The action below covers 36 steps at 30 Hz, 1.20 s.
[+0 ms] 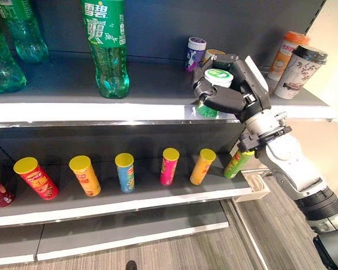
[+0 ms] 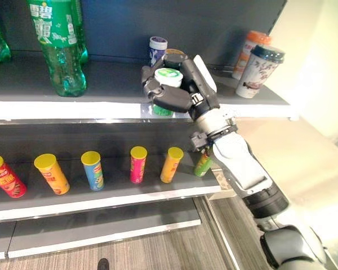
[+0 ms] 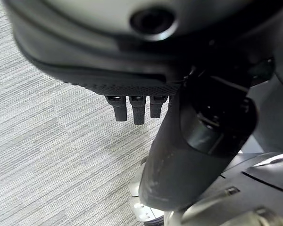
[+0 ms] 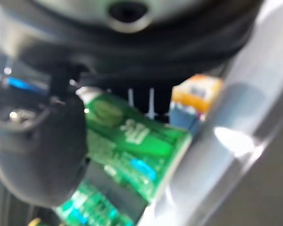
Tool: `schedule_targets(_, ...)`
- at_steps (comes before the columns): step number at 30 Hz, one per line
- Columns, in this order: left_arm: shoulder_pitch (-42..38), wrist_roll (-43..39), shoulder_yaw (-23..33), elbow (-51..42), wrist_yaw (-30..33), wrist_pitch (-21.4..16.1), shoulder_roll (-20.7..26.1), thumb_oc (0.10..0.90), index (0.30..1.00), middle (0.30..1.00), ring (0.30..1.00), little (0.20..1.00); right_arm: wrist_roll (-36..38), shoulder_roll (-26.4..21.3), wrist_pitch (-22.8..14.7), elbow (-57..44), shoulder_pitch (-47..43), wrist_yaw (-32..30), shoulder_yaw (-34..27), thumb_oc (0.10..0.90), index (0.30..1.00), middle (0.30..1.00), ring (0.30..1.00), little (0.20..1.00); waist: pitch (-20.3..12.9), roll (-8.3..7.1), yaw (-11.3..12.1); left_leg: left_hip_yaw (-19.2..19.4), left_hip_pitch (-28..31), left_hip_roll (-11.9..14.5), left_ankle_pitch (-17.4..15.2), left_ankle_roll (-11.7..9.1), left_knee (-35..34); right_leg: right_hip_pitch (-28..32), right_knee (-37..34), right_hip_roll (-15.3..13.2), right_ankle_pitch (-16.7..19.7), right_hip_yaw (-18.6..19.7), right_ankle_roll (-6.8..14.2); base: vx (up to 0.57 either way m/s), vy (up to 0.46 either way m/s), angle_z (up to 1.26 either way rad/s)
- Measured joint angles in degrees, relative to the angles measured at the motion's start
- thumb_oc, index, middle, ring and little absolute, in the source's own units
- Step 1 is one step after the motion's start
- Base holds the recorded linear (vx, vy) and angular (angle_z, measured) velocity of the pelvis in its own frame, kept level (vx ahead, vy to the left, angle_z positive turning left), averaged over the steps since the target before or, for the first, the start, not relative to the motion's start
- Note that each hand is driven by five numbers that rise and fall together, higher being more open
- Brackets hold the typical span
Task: Put the goods on the table back onto the shelves and tidy them up.
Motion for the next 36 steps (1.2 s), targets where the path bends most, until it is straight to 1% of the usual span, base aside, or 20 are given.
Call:
schedule_targets(5,0.10,-0.02,-0.01,-0.16,0.21,-0.02,-0.06,0.800,0.900,0.900,0.900,0.900,-2.04,0.44,0.20,0.73,-0.01,-1.88,-0.24,0.400,0.300,0.300,0.300,0.300,0.10,0.07,0.17,-0.05,-0.39,0.06,0.01,-0.02,0.01,-0.39,-0.52,0.13,-0.55,-0.03,0.01,0.00,0.000,0.00)
schedule_targets(14,0.13,-0.07,0.00,-0.41,0.33,-0.01,-0.09,0.800,0.900,0.900,0.900,0.900,-3.28,0.58,0.48,3.22,-1.30,-3.40,-0.75,0.400,0.300,0.300,0.300,0.300,0.10,0.00,0.09,-0.55,-0.37,-0.37,0.29,0.09,0.03,0.36,-0.66,0.17,-0.24,-0.73,0.05,0.01,0.001,0.03)
schedule_targets(17,0.17,-0.06,-0.08,-0.47,0.40,-0.01,-0.06,0.800,0.900,0.900,0.900,0.900,-4.54,1.37,0.67,6.00,-2.30,-3.69,-0.98,0.400,0.300,0.300,0.300,0.300,0.12,0.03,0.10,-0.59,-0.15,-0.27,0.14,0.20,0.02,0.30,-0.08,0.17,-0.24,-0.72,0.05,0.00,0.000,0.00)
schedule_targets(19,0.17,-0.06,-0.81,-0.53,0.43,-0.01,0.02,0.800,0.900,0.900,0.900,0.900,-5.37,3.00,0.80,9.70,-3.92,-4.53,-1.15,0.400,0.300,0.300,0.300,0.300,0.15,0.03,0.07,-0.58,-0.15,-0.12,-0.04,0.04,0.01,0.25,-0.01,0.09,-0.25,-0.67,0.04,0.00,0.000,0.00)
schedule_targets(22,0.01,-0.07,-1.60,-0.61,0.54,-0.03,0.06,0.800,0.900,0.900,0.900,0.900,-6.42,3.45,1.24,12.30,-4.86,-4.80,-1.44,0.400,0.300,0.300,0.300,0.300,0.17,0.05,0.26,-0.59,-0.20,-0.08,0.00,0.00,0.00,0.20,-0.04,0.08,-0.29,-0.66,0.02,0.00,0.000,0.00)
schedule_targets(33,-0.01,-0.23,-1.56,-0.63,1.26,-0.05,-0.11,0.800,0.900,0.900,0.900,0.900,-6.71,3.47,1.30,12.28,-4.94,-5.20,-1.44,0.400,0.300,0.300,0.300,0.300,0.20,0.09,0.25,-0.62,-0.45,-0.16,0.30,0.08,0.03,0.33,-0.76,0.18,-0.38,-0.69,-0.07,0.00,0.000,0.00)
schedule_targets(34,-0.01,-0.23,-1.56,-0.63,1.32,-0.05,-0.10,0.800,0.900,0.900,0.900,0.900,-6.70,3.47,1.30,12.26,-4.94,-5.20,-1.43,0.513,0.469,0.469,0.469,0.469,0.20,0.09,0.22,-0.62,-0.40,-0.17,0.30,0.09,0.03,0.38,-0.74,0.19,-0.38,-0.69,-0.07,0.00,0.000,0.00)
schedule_targets(35,0.03,-0.23,-1.56,-0.63,1.42,-0.04,-0.11,0.800,0.900,0.900,0.900,0.900,-6.54,3.47,1.30,12.24,-4.93,-5.17,-1.43,0.751,0.827,0.827,0.827,0.827,0.20,0.09,0.03,-0.67,-0.32,-0.11,0.27,0.11,0.02,0.40,-0.58,0.19,-0.38,-0.71,-0.07,0.00,0.000,0.00)
schedule_targets(36,0.05,-0.22,-1.57,-0.63,1.42,-0.04,-0.10,0.800,0.900,0.900,0.900,0.900,-6.53,3.47,1.31,12.24,-4.93,-5.17,-1.43,0.800,0.900,0.900,0.900,0.900,0.20,0.09,0.03,-0.67,-0.32,-0.11,0.24,0.08,0.01,0.40,-0.56,0.19,-0.38,-0.70,-0.07,0.00,0.000,0.00)
